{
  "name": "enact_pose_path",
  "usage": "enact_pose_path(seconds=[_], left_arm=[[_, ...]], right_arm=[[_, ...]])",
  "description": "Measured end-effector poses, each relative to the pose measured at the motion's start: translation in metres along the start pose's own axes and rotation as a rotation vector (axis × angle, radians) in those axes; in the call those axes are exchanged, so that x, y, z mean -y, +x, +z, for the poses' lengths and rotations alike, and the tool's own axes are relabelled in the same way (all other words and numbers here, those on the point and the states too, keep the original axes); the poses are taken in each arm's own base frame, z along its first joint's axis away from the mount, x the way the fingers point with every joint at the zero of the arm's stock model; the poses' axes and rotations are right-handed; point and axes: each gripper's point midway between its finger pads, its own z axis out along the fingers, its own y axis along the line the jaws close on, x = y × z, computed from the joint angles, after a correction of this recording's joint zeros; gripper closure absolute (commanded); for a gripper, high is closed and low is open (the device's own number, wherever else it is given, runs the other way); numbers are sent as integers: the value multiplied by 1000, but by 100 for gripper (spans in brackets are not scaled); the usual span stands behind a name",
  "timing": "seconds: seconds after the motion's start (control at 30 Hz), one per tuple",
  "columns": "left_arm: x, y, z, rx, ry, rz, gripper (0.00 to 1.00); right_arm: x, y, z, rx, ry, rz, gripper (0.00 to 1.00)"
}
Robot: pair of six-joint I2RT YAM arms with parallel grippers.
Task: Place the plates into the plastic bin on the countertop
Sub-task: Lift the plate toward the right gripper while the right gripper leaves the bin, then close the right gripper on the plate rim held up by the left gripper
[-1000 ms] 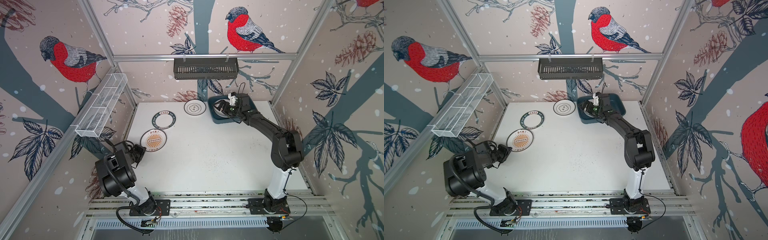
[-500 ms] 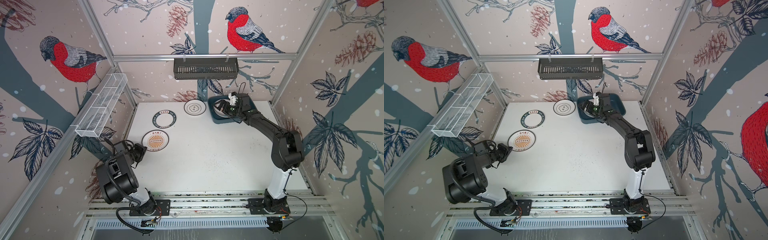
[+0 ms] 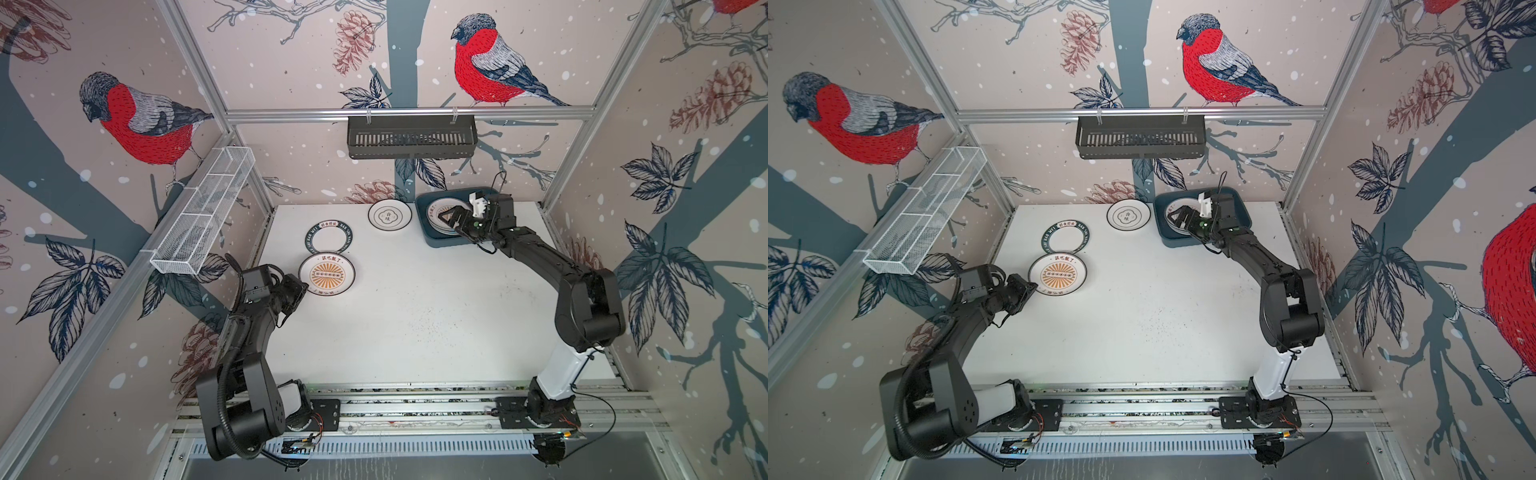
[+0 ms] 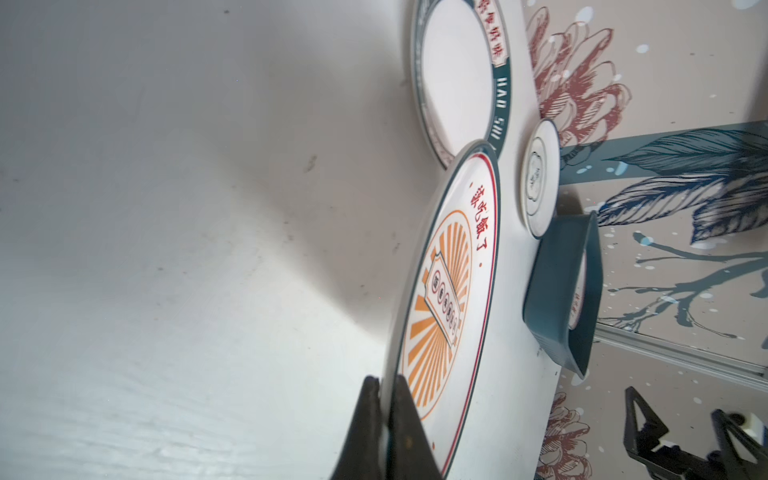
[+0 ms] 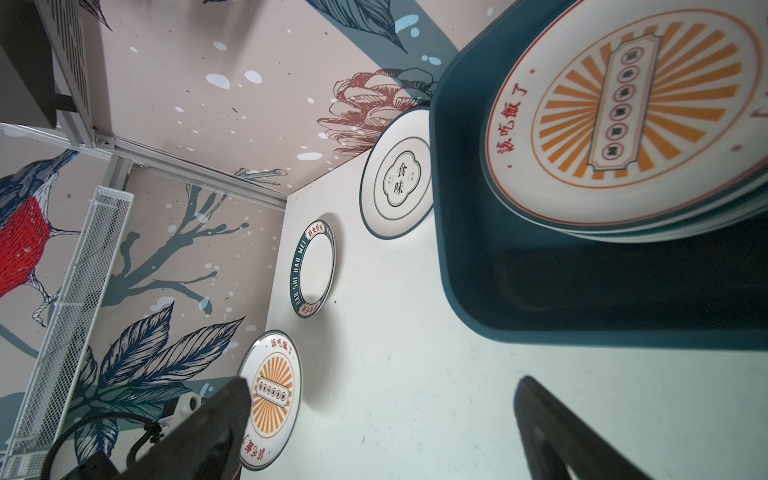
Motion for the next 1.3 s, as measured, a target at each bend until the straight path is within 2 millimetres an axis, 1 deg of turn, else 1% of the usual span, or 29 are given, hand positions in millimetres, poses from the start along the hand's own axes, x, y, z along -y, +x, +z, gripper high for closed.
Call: enact_pose_path(seconds=[0.1, 0.27, 0.3, 0.37, 0.47, 0.57, 0.7, 0.83, 0.93, 1.13, 1.27, 1.3], left_arm=[[27, 4, -4, 10, 42, 33, 100], [64, 26, 3, -41, 88, 69, 100], [71, 30, 6, -50, 97, 77, 100], [93, 41, 11, -76, 130, 115, 100], [122, 51, 19, -97, 178, 150, 100], [145, 63, 29, -120, 209, 177, 100], [170, 81, 45, -166, 250, 197, 100], [195, 97, 57, -214, 288, 221, 100], [214, 101, 66, -234, 330, 228, 100], [242, 112, 77, -284, 392, 244, 100], [252, 120, 83, -315, 421, 255, 100], [252, 121, 85, -322, 424, 257, 100]], right_arm=[[7, -4, -18, 18, 4, -2, 0], [15, -8, -43, 42, 3, -11, 0], [15, -8, -46, 46, 1, -14, 0], [14, -9, -52, 48, -6, -30, 0], [12, -6, -57, 40, -24, -37, 0], [12, 0, -59, 21, -39, -44, 2], [12, 12, -62, -5, -56, -36, 3], [3, 20, -65, -21, -96, -27, 5], [-7, 27, -62, -36, -126, -46, 6], [-26, 46, -51, -78, -166, -75, 12], [-35, 58, -42, -105, -186, -89, 16], [-37, 60, -39, -110, -187, -83, 19]])
